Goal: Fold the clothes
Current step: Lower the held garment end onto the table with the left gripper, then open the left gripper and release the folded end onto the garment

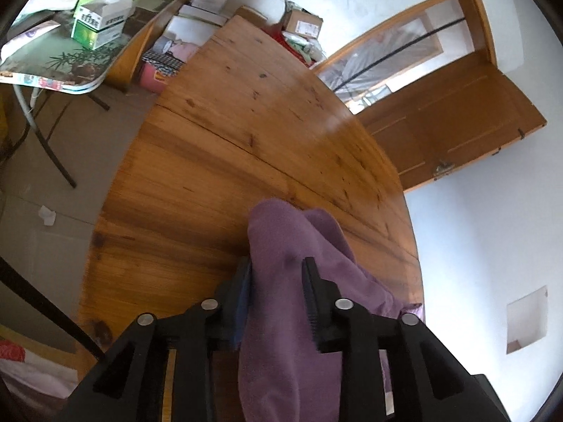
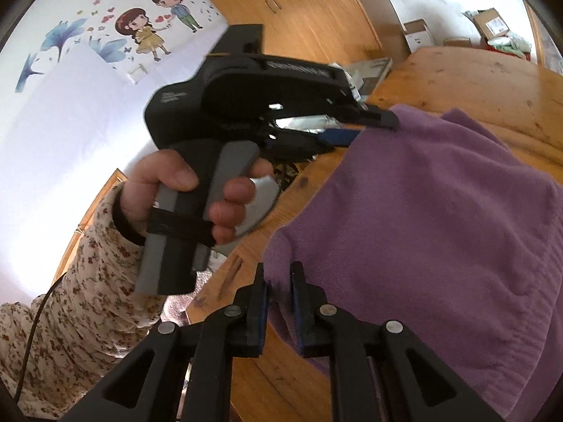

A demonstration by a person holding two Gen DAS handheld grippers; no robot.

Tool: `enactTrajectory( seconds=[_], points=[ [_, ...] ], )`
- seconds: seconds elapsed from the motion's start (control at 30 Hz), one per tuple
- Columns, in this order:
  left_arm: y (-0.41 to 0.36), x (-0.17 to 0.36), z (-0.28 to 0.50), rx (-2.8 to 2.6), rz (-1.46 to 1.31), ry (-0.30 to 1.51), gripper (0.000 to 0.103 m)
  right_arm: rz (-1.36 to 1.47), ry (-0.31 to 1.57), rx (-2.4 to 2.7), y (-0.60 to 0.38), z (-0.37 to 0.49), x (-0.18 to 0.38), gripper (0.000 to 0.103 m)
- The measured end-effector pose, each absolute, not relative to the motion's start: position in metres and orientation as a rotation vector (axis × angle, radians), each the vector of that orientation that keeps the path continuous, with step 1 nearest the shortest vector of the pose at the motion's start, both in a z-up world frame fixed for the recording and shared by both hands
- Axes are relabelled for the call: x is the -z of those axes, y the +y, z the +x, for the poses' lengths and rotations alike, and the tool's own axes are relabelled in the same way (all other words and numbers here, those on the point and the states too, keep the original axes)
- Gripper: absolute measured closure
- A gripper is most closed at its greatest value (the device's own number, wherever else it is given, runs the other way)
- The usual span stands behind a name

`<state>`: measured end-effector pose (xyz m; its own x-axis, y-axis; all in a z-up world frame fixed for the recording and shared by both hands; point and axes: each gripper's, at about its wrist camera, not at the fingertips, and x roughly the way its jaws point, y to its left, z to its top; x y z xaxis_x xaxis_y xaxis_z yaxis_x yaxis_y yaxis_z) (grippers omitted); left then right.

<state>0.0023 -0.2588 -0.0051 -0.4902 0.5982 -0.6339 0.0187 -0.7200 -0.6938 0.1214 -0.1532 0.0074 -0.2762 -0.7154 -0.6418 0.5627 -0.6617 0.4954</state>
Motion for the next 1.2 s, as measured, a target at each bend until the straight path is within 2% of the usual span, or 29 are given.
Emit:
enactTrajectory(
  seconds=[0.17, 0.23, 0.27, 0.3, 0.6, 0.73, 1.0, 1.2],
  points=[
    [-0.261, -0.001, 0.009, -2.294, -1.334, -0.918, 0.072, 1.113, -0.158, 2.047, -0.155, 0.131, -0.010, 0.086],
    [-0.259, -0.008, 0.015, -2.328, -1.329, -0.900, 0.072, 1.106, -0.150, 2.060, -0.152, 0.137, -0.013, 0.074],
    [-0.258, -0.011, 0.018, -2.341, -1.324, -0.889, 0.072, 1.099, -0.142, 2.071, -0.151, 0.140, -0.014, 0.064],
    [-0.256, -0.015, 0.022, -2.358, -1.316, -0.879, 0.072, 1.088, -0.137, 2.081, -0.148, 0.142, -0.016, 0.060],
    [-0.234, -0.048, 0.051, -2.431, -1.275, -0.788, 0.071, 0.974, -0.094, 2.158, -0.123, 0.165, -0.043, 0.059],
    [-0.206, -0.055, 0.058, -2.391, -1.263, -0.743, 0.064, 0.929, -0.085, 2.266, -0.089, 0.181, -0.056, 0.059],
    [-0.121, -0.059, 0.065, -2.217, -1.248, -0.661, 0.064, 0.944, -0.080, 2.625, -0.004, 0.196, -0.057, 0.058],
    [-0.057, -0.051, 0.070, -2.101, -1.250, -0.586, 0.064, 1.084, -0.045, 2.817, 0.041, 0.203, -0.038, 0.058]
  ],
)
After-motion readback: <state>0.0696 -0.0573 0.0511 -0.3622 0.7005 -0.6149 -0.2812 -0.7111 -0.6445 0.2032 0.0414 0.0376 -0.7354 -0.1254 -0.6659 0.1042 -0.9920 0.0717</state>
